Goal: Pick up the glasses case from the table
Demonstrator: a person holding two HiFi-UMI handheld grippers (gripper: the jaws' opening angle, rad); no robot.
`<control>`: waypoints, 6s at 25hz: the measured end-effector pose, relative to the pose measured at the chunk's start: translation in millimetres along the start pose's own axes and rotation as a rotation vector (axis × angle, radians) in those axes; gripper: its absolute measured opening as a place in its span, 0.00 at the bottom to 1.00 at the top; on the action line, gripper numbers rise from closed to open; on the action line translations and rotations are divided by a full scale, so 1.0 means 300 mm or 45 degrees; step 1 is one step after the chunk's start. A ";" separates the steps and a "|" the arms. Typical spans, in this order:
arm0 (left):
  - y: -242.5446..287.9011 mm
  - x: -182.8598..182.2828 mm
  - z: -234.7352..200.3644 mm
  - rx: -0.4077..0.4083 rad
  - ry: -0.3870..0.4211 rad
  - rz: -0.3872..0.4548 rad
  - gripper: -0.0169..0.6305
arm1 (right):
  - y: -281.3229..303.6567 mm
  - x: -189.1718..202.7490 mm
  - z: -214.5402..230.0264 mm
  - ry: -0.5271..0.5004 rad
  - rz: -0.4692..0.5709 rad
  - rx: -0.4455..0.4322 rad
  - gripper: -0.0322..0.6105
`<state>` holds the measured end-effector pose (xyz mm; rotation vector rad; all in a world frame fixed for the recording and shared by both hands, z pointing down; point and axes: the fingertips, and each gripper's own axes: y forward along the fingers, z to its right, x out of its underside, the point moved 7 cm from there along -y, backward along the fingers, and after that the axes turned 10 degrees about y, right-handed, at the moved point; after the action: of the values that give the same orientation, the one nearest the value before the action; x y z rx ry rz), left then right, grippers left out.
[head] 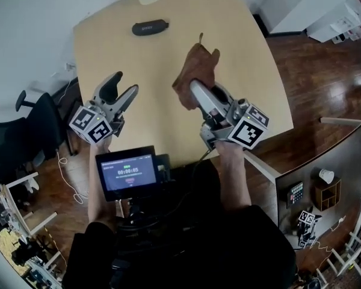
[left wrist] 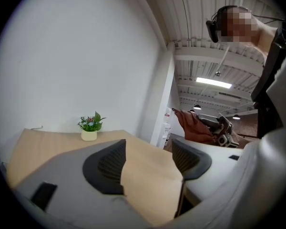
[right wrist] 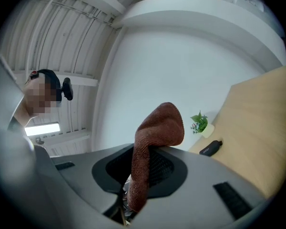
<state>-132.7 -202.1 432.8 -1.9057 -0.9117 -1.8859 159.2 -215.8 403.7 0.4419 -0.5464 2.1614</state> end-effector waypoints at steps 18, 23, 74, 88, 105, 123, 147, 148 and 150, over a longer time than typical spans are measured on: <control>0.551 0.229 -0.457 -0.031 0.349 -0.475 0.59 | -0.055 -0.115 0.242 0.049 -0.003 0.152 0.15; 0.707 0.299 -0.588 0.010 0.569 -0.659 0.62 | -0.088 -0.131 0.287 0.062 -0.001 0.201 0.15; 0.863 0.381 -0.667 0.178 0.678 -0.827 0.59 | 0.105 -0.093 0.399 0.107 -0.102 0.143 0.15; 0.617 0.106 -0.456 0.056 0.266 -0.277 0.58 | 0.079 -0.088 0.218 0.033 -0.064 0.078 0.15; 0.271 -0.217 -0.197 0.155 -0.097 0.217 0.57 | 0.079 -0.029 -0.055 -0.060 -0.063 -0.043 0.15; -0.081 -0.522 -0.074 0.311 -0.209 0.585 0.57 | 0.129 0.037 -0.389 -0.181 -0.050 -0.218 0.15; -0.429 -0.679 0.165 0.475 -0.056 0.748 0.57 | 0.027 0.283 -0.783 -0.339 0.053 -0.316 0.15; -0.455 -0.676 0.183 0.481 -0.047 0.751 0.57 | 0.014 0.304 -0.802 -0.349 0.056 -0.317 0.15; -0.487 -0.674 0.219 0.489 -0.034 0.751 0.57 | -0.015 0.330 -0.833 -0.364 0.062 -0.320 0.15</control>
<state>-159.4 -96.0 199.3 -1.7155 -0.5728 -1.2444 75.0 -17.9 242.3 0.6062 -0.9839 2.0519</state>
